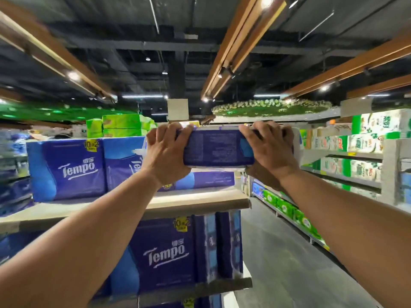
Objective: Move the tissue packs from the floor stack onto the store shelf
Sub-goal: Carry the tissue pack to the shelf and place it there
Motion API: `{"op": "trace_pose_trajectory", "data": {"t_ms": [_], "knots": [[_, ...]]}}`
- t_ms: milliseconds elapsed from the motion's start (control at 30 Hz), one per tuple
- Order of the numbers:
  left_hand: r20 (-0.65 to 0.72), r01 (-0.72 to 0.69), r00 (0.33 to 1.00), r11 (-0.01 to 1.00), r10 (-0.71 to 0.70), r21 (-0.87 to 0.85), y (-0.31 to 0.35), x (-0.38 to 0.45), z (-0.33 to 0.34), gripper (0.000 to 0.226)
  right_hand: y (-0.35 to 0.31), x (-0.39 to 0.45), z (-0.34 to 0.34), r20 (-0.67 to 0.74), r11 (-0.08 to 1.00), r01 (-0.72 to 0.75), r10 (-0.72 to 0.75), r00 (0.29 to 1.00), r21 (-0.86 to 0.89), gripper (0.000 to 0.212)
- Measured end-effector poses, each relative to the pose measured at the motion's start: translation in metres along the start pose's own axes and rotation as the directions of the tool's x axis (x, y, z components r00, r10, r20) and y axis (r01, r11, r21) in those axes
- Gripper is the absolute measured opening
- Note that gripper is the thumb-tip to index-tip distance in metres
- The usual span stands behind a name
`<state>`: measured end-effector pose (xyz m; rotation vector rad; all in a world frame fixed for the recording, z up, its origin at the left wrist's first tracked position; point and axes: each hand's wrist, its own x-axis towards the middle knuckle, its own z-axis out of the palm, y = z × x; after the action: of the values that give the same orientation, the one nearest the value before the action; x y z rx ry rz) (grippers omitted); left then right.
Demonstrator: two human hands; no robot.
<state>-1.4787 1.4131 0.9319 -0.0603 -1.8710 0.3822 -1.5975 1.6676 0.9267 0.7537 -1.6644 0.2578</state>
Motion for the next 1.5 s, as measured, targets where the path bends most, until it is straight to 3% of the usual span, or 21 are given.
{"op": "trace_pose_trajectory", "data": {"t_ms": [167,400,667,800,933,1000,1167,1300,1500], "knots": [[0.104,0.030,0.994,1.000,-0.030,0.003,-0.030,0.024,0.077,0.101,0.021,0.031,0.074,0.325,0.999,-0.026,0.015,0.946,0.029,0.083],[0.382,0.088,0.922,0.995,-0.060,-0.057,-0.066,0.059,0.168,0.107,0.041,0.066,0.175,0.545,0.989,-0.079,0.001,0.839,0.121,0.104],[0.520,0.206,0.830,0.978,-0.200,0.047,-0.099,0.094,0.255,0.101,0.069,0.117,0.286,0.633,0.972,-0.048,-0.112,0.766,0.230,0.099],[0.566,0.176,0.777,0.959,-0.275,0.224,-0.115,0.119,0.290,0.090,0.076,0.151,0.332,0.655,0.990,0.020,-0.108,0.748,0.140,0.091],[0.617,0.203,0.681,0.911,-0.395,0.359,-0.121,0.129,0.319,0.129,0.078,0.170,0.366,0.660,0.987,0.032,-0.129,0.740,0.157,0.095],[0.617,0.193,0.660,0.890,-0.429,0.414,-0.122,0.140,0.330,0.128,0.080,0.177,0.379,0.663,0.986,0.088,-0.160,0.731,0.141,0.102],[0.645,0.235,0.618,0.888,-0.450,0.395,-0.134,0.162,0.363,0.112,0.089,0.193,0.418,0.687,0.978,0.171,-0.204,0.698,0.117,0.110],[0.659,0.263,0.615,0.900,-0.433,0.347,-0.150,0.165,0.386,0.111,0.095,0.204,0.446,0.724,0.979,0.113,-0.201,0.659,0.168,0.111],[0.720,0.296,0.538,0.898,-0.439,0.326,-0.165,0.169,0.392,0.110,0.093,0.216,0.456,0.765,0.975,0.036,-0.194,0.614,0.218,0.110]]}}
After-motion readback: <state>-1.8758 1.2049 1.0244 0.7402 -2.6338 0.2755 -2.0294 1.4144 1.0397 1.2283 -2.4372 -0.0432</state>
